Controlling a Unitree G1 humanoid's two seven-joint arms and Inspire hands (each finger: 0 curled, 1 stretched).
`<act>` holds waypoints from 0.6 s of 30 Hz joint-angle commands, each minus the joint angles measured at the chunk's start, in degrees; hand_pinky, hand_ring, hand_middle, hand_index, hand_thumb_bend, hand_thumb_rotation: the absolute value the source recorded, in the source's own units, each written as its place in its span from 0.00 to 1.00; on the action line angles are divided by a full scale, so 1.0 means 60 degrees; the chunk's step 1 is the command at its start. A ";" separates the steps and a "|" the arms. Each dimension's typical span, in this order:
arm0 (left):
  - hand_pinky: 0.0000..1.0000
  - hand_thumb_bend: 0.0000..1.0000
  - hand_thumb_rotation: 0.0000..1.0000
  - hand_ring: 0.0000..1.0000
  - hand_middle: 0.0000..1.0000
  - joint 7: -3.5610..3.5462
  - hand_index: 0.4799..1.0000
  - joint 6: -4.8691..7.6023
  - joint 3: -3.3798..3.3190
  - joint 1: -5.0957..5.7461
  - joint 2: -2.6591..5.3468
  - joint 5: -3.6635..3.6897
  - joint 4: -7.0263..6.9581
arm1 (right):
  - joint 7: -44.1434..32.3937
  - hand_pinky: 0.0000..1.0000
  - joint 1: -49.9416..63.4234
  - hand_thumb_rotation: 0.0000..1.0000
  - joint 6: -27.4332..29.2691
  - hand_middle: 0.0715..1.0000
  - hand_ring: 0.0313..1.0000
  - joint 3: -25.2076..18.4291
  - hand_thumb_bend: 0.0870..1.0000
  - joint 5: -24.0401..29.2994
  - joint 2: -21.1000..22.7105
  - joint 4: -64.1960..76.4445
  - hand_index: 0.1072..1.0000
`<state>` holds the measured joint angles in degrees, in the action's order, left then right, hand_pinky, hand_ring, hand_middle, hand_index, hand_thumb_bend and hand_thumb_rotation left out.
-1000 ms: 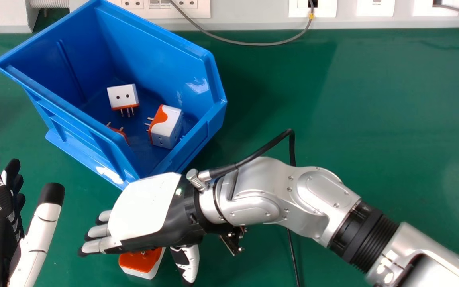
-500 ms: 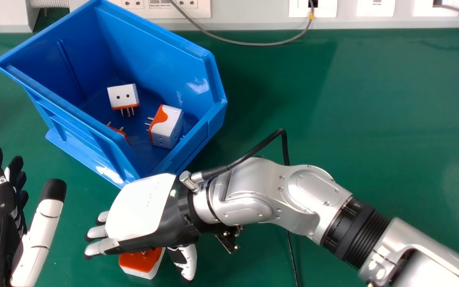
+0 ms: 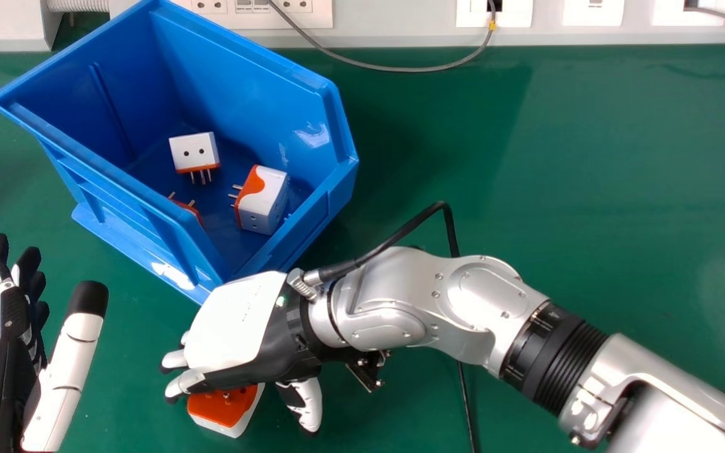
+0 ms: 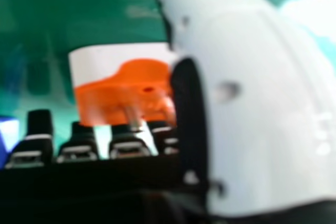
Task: Pick all objects and put in blue box
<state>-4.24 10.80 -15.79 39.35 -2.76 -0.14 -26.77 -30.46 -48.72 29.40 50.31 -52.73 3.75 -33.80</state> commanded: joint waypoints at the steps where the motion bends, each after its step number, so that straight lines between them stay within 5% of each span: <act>1: 1.00 0.76 0.85 1.00 1.00 0.0046 1.00 0.0105 0.0063 0.0109 0.0050 -0.0029 -0.0345 | 0.0210 0.88 -0.0152 0.00 -0.0034 0.99 0.96 0.0068 0.43 -0.0146 0.0003 0.0000 0.90; 18: 1.00 0.77 0.84 1.00 1.00 0.0135 1.00 0.0072 0.0183 0.0249 0.0048 -0.0118 -0.0519 | 0.0078 0.89 -0.0161 0.00 -0.0191 0.97 0.96 0.0202 0.41 -0.0038 -0.0209 0.0080 0.90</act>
<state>-3.83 10.76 -14.79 40.35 -2.69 -0.24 -28.24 -29.22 -48.71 28.23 51.56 -53.79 2.96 -34.09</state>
